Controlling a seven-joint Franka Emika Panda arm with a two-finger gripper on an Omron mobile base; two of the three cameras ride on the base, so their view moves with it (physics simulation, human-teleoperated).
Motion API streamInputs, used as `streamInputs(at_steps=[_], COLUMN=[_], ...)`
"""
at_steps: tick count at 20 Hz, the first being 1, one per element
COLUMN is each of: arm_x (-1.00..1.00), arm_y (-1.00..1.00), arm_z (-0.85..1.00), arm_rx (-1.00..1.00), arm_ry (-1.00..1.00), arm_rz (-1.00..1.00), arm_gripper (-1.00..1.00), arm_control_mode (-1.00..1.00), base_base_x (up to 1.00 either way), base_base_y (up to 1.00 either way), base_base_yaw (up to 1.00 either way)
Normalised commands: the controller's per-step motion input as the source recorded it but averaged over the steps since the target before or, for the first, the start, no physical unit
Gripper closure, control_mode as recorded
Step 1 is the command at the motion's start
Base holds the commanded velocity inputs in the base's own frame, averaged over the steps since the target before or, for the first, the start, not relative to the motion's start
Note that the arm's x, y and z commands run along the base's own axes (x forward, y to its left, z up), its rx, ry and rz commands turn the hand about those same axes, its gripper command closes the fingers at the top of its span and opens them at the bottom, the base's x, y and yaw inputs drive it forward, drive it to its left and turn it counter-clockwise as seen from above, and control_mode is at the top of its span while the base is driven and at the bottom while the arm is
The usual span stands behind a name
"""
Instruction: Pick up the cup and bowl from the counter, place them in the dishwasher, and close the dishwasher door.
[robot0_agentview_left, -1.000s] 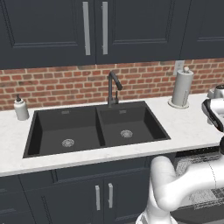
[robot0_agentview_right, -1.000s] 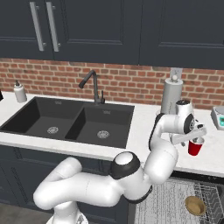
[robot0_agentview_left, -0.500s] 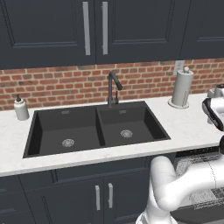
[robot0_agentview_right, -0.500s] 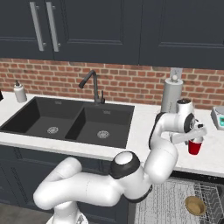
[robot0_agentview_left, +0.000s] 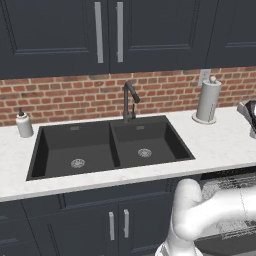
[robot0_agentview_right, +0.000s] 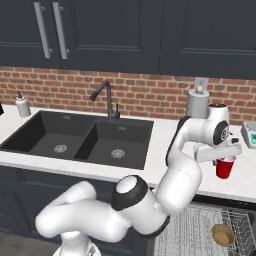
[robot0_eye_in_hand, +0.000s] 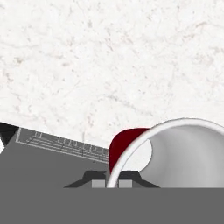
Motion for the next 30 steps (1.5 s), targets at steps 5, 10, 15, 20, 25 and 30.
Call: streamInputs(at_steps=[5,10,15,20,25,30], arm_x=[-1.00,-1.00,-1.00,-0.79,-0.38,-0.02], arm_y=[0.88,0.99,0.31,-0.62,-0.51,-0.14], arm_z=[0.00,0.00,0.00,-0.36,-0.49,-0.56], arm_rx=[-0.02,-0.01,0.01,0.23,0.25,0.15], arm_ry=[-0.01,-0.08,-0.16,-0.02,-0.15,-0.19], arm_rz=[0.09,0.14,-0.03,-0.32,-0.05,0.00], arm_gripper=[1.00,1.00,1.00,1.00,1.00,1.00], arm_control_mode=[-1.00,-1.00,-1.00,-1.00,-1.00,-1.00], base_base_x=[0.00,0.00,0.00,0.00,0.00,0.00], base_base_y=[0.00,0.00,0.00,0.00,0.00,0.00], base_base_yaw=[0.00,0.00,0.00,0.00,0.00,0.00])
